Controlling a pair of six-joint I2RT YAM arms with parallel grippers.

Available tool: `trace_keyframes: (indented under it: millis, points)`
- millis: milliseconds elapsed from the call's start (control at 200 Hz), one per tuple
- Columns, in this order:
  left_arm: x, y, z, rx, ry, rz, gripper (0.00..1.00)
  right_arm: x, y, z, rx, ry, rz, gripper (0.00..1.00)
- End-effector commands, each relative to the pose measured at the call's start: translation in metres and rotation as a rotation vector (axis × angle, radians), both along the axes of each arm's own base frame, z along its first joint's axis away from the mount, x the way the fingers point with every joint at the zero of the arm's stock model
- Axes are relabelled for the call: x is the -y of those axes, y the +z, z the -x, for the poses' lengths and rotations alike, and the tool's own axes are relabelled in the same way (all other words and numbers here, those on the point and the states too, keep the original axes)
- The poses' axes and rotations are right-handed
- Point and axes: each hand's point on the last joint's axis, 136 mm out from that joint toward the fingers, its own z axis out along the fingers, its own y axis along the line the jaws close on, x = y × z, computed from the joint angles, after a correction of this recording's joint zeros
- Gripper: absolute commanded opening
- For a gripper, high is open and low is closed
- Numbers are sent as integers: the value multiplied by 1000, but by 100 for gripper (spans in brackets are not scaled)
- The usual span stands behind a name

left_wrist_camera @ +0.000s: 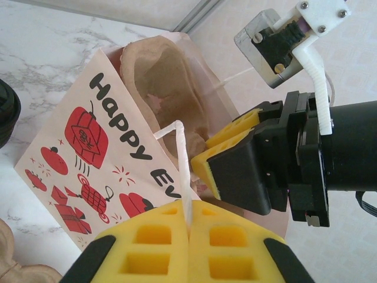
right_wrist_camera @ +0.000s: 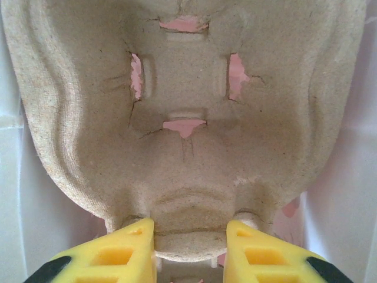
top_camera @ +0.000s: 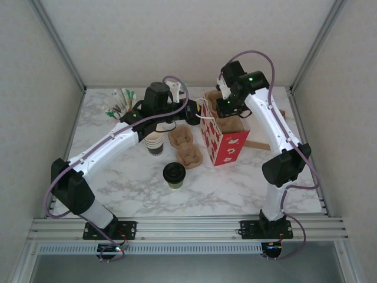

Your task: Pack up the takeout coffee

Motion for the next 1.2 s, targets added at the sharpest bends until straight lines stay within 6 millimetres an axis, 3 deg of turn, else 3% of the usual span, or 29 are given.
trace_keyframes:
  millis: [0, 225, 516, 711, 1192]
  points:
    - [-2, 1, 1, 20, 5, -15, 0, 1, -11, 2, -26, 9, 38, 29]
    - [-3, 1, 1, 20, 5, -15, 0, 3, -28, 3, -54, 11, 66, 28]
    - [-3, 1, 2, 20, 6, -14, 0, 3, -17, 4, -30, 12, 50, 28]
    - [-2, -2, 2, 14, 2, -13, 0, -1, -24, -2, -20, -11, 33, 29]
    - [-2, -1, 3, 24, -5, -14, 0, -5, -71, -5, -98, -36, 66, 31]
